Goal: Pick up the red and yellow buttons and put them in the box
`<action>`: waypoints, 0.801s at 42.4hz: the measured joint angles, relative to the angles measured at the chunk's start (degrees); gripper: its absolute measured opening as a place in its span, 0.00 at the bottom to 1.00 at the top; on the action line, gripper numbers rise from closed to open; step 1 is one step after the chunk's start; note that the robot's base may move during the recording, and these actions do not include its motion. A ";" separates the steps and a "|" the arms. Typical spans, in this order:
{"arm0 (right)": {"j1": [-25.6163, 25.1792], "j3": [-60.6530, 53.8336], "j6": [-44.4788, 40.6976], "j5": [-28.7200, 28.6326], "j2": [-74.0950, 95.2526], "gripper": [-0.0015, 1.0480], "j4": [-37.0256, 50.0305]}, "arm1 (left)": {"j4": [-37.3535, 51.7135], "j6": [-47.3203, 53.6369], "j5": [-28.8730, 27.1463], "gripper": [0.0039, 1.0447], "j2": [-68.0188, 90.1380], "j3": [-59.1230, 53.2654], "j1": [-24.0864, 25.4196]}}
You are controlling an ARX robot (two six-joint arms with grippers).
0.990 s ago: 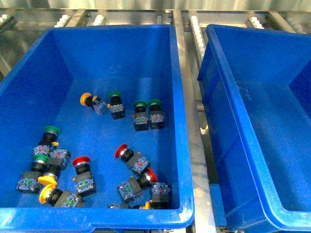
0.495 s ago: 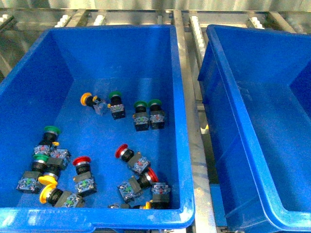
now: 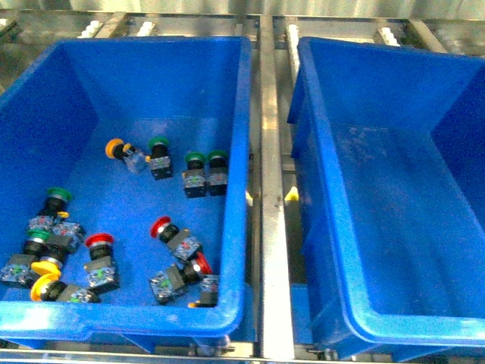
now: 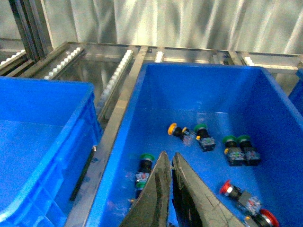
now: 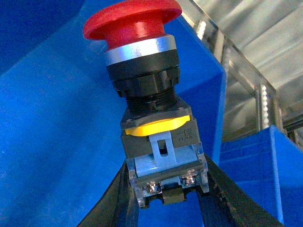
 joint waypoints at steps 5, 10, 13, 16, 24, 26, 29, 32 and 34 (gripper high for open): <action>0.00 -0.07 0.42 0.31 0.02 0.25 0.02 | -2.54 0.00 0.04 0.02 -2.64 0.00 0.02; -0.02 -0.07 0.44 0.33 0.09 0.25 0.02 | -4.31 0.00 0.11 0.02 -4.35 0.00 0.00; -0.11 -0.07 0.44 0.15 0.24 0.25 0.02 | -5.07 0.00 0.11 0.02 -5.16 0.00 0.00; -0.31 0.00 0.44 -0.09 0.50 0.25 0.02 | -11.02 0.00 0.11 0.02 -9.66 0.00 0.02; -0.52 0.26 0.42 -0.61 1.55 0.25 0.02 | -15.41 0.04 0.20 0.02 -14.47 0.00 0.04; -0.57 0.50 0.44 -0.74 1.84 0.25 0.20 | -15.58 0.02 0.04 0.02 -14.64 0.00 0.09; -0.61 0.87 0.42 -0.83 2.62 0.25 0.31 | -15.54 0.04 0.13 0.02 -14.67 0.00 0.09; -0.63 0.98 0.42 -0.98 2.89 0.25 0.31 | -15.54 0.04 0.13 0.02 -14.69 0.00 0.09; -0.66 1.14 0.42 -0.98 2.95 0.25 0.33 | -15.58 0.07 0.15 0.02 -14.69 0.00 0.09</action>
